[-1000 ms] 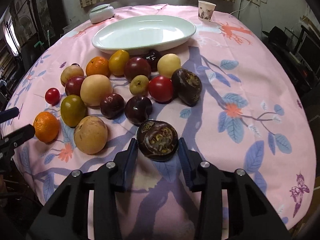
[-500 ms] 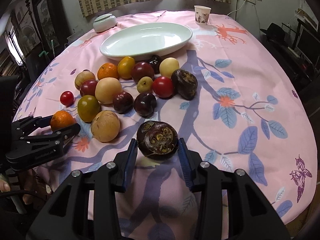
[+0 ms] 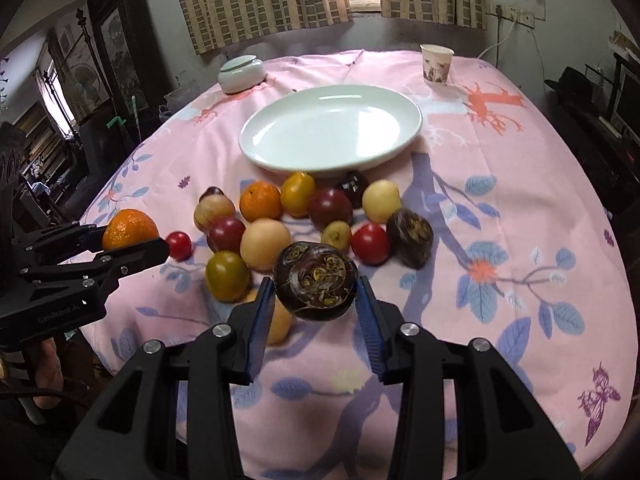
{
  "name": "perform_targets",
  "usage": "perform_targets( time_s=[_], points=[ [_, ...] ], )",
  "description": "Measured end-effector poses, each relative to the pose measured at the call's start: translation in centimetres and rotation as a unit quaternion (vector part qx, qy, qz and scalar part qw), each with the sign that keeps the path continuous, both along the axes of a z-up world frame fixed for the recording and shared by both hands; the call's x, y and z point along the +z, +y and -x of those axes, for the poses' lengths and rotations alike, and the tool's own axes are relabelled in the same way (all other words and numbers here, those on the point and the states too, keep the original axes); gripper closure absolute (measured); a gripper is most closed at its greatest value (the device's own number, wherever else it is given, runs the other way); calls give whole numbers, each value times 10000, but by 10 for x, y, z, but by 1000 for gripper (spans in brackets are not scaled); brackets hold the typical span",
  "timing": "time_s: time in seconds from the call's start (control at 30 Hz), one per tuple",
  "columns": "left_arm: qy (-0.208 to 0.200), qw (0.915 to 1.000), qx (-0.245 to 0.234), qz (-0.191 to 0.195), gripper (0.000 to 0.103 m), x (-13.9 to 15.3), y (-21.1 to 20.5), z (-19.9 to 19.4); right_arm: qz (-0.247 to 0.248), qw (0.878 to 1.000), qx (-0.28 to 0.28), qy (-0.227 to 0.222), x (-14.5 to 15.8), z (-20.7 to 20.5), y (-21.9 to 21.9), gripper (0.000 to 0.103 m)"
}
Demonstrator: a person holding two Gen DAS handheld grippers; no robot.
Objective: Organize fruits
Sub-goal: 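Place the orange on the white plate while the right tool places the mangosteen beside it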
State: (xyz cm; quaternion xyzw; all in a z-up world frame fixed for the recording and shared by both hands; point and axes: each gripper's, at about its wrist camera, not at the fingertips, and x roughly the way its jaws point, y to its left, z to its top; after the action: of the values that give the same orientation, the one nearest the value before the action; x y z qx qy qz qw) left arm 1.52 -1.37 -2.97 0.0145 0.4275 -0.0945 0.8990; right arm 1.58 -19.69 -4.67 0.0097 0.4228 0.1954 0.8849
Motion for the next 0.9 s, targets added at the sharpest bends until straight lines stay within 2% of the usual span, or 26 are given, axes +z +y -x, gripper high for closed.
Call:
perform_targets(
  time_s=[0.2, 0.33, 0.43, 0.6, 0.67, 0.83, 0.87, 0.9],
  points=[
    [-288, 9994, -91, -171, 57, 41, -6, -67, 12, 9995, 164, -287, 35, -57, 14, 61],
    [-237, 9996, 17, -178, 57, 48, -6, -140, 246, 9991, 110, -335, 44, -123, 24, 61],
    [-113, 9991, 187, -354, 57, 35, -8, -196, 380, 9991, 132, -128, 32, -181, 33, 61],
    [392, 9983, 275, -319, 57, -1, -13, -279, 541, 9969, 253, 514, -12, -272, 48, 61],
    [487, 9980, 291, -278, 57, -12, -13, -298, 525, 9960, 315, 652, -22, -292, 51, 61],
    [799, 9959, 344, -227, 57, -37, -12, -331, 842, 9931, 331, 740, -37, -324, 56, 61],
    [821, 9957, 349, -239, 57, -39, -12, -333, 870, 9930, 345, 718, -39, -324, 58, 58],
    [840, 9955, 353, -250, 57, -41, -12, -336, 904, 9930, 372, 660, -39, -324, 59, 46]
  ],
)
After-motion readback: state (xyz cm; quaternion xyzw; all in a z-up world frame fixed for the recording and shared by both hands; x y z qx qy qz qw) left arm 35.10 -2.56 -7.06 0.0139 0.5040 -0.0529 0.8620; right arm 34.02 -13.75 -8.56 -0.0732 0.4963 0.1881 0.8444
